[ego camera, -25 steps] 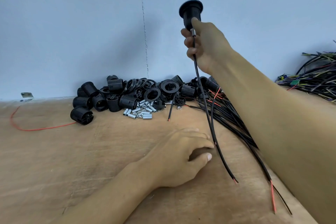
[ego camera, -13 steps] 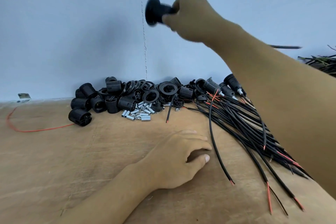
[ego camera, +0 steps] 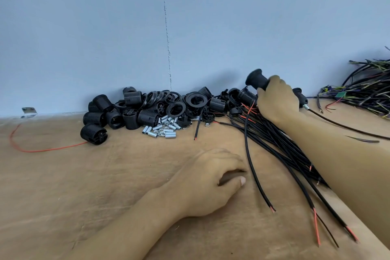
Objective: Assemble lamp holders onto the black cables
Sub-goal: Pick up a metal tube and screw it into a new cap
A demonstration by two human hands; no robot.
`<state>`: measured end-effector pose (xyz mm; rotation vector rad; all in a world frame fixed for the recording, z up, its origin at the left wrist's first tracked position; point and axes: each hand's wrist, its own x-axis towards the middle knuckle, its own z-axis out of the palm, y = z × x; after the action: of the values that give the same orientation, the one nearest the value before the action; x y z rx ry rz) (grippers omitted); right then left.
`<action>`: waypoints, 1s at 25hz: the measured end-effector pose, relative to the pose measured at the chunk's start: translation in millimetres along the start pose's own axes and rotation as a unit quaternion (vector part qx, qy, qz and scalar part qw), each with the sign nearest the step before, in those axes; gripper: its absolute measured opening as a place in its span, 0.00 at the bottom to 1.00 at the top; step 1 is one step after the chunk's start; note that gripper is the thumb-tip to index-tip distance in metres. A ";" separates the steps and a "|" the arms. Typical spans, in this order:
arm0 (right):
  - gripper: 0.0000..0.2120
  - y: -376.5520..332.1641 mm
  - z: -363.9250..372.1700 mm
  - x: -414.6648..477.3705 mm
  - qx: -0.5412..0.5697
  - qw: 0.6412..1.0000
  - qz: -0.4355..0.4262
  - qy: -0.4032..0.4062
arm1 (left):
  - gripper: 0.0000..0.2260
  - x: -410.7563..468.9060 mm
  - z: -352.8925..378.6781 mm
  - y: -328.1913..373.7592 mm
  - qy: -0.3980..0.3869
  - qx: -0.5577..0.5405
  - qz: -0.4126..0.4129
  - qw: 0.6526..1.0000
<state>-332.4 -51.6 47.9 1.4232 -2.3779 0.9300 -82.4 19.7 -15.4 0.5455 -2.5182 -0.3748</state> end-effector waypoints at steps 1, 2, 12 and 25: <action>0.18 4.9 4.2 -0.6 -0.016 1.000 0.023 -0.008 | 0.13 -0.1 0.5 -0.3 0.003 -0.003 -0.001 1.000; 0.19 8.4 8.1 -1.5 -0.026 0.999 0.041 -0.013 | 0.13 -0.2 1.0 -0.4 0.003 -0.006 -0.003 1.000; 0.24 -20.1 15.8 -16.1 -0.037 0.998 -0.025 0.045 | 0.14 1.0 0.3 1.5 -0.011 -0.010 -0.012 1.000; 0.17 -104.3 49.4 -82.0 0.050 0.986 -0.155 -0.029 | 0.04 -3.9 -22.6 -38.4 0.186 0.050 -0.257 0.947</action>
<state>-195.5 -58.2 12.3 1.8146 -2.0881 0.9466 -55.3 -15.8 -12.7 1.2005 -2.0139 -0.2941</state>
